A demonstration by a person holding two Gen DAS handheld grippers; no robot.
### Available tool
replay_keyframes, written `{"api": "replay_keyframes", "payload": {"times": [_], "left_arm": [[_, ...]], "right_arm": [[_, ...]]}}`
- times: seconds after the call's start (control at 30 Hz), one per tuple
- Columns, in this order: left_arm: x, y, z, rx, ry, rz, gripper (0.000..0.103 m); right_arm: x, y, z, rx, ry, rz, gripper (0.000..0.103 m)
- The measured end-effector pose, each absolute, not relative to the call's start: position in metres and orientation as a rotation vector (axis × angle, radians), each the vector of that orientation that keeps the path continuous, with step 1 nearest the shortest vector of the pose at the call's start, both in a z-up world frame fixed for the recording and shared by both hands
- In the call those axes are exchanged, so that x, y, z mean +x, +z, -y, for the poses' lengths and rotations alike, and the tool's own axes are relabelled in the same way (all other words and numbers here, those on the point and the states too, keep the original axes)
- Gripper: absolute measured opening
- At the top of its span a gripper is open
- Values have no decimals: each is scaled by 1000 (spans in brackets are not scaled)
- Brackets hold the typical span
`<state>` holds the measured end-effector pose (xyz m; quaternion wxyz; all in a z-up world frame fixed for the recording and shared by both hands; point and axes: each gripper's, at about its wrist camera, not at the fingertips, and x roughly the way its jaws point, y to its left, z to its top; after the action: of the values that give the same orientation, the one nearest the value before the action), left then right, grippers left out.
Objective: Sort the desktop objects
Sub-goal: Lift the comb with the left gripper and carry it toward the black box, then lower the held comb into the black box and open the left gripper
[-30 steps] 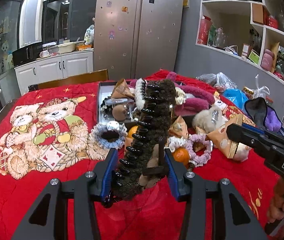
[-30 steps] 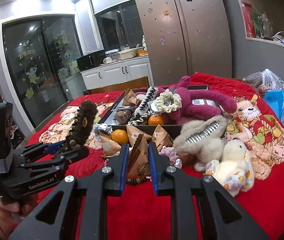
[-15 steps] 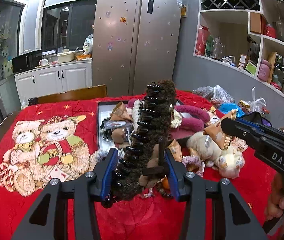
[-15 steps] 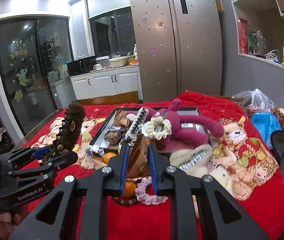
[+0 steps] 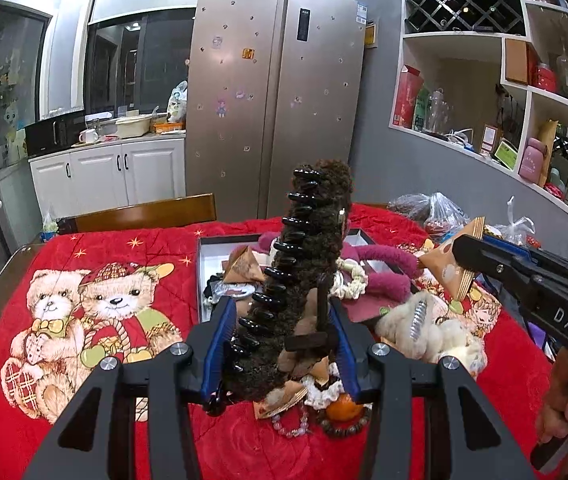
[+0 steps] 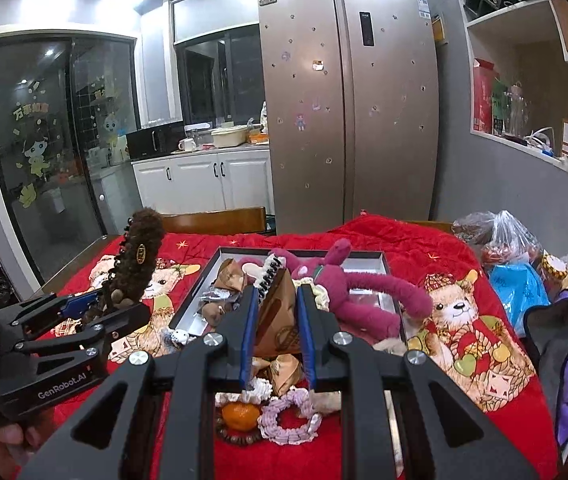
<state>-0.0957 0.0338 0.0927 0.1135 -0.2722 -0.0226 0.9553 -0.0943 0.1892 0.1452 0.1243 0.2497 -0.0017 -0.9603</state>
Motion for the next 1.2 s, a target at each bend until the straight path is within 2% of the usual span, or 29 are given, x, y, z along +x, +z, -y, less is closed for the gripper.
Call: {"api": "replay_keyframes", "payload": {"times": [0.47,0.67,1.2], "left_arm": [[-132,88,-42,-841,2792,34,47],[-165,82,-34,-884,2782,82,47],[-232,42,-24,-1008,2800,119,47]], "right_arm": [[-133,137,-184,770,-2760,43,21],[-168,130,-182,771,-2691,96,21],[-281,75,-168,882,-2571,226,20]]}}
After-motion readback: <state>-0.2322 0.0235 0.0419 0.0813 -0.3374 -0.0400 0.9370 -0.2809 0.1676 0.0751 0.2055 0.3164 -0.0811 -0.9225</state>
